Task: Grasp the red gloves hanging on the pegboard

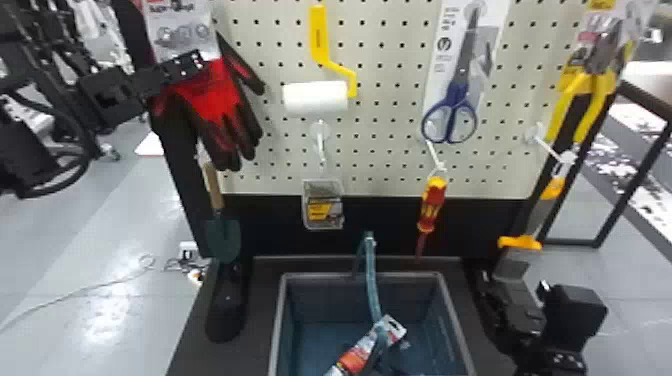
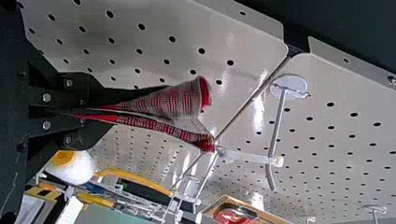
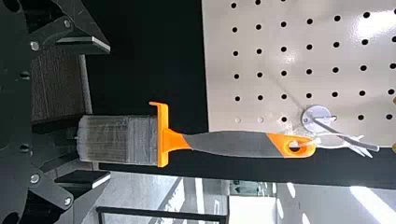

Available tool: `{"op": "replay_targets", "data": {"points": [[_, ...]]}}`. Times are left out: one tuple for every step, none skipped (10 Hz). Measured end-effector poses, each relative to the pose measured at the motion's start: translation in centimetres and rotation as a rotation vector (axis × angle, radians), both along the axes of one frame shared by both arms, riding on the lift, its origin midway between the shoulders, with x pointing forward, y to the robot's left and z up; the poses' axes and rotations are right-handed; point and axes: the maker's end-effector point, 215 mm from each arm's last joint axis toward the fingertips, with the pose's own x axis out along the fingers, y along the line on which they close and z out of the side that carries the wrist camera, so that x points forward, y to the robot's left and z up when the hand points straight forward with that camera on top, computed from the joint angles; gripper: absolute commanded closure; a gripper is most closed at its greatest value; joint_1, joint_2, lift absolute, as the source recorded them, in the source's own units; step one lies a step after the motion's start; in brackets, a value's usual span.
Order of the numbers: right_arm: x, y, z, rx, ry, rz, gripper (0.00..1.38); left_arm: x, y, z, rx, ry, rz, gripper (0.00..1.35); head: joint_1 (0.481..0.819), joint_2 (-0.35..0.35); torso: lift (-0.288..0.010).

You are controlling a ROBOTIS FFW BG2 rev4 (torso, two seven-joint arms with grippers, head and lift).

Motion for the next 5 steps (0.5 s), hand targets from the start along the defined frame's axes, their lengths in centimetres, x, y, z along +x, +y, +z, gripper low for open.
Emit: {"op": "replay_targets", "data": {"points": [[0.00, 0.00, 0.00, 0.000, 0.000, 0.000, 0.32, 0.01, 0.09, -0.04, -0.003, 0.000, 0.002, 1.20, 0.549, 0.000, -0.100], [0.00, -0.01, 0.01, 0.000, 0.000, 0.000, 0.32, 0.02, 0.19, -0.02, -0.008, -0.001, 0.004, 1.20, 0.549, 0.000, -0.100], [0.00, -0.01, 0.01, 0.001, 0.000, -0.001, 0.32, 0.03, 0.22, 0.02, -0.013, -0.003, 0.004, 1.20, 0.549, 0.000, -0.100], [0.00, -0.01, 0.01, 0.001, 0.000, -0.001, 0.32, 0.04, 0.22, 0.10, -0.018, -0.005, 0.004, 1.20, 0.549, 0.000, -0.100], [0.00, -0.02, 0.01, 0.001, 0.000, -0.001, 0.32, 0.04, 0.23, 0.17, -0.021, -0.007, 0.004, 1.20, 0.549, 0.000, -0.100]]}}
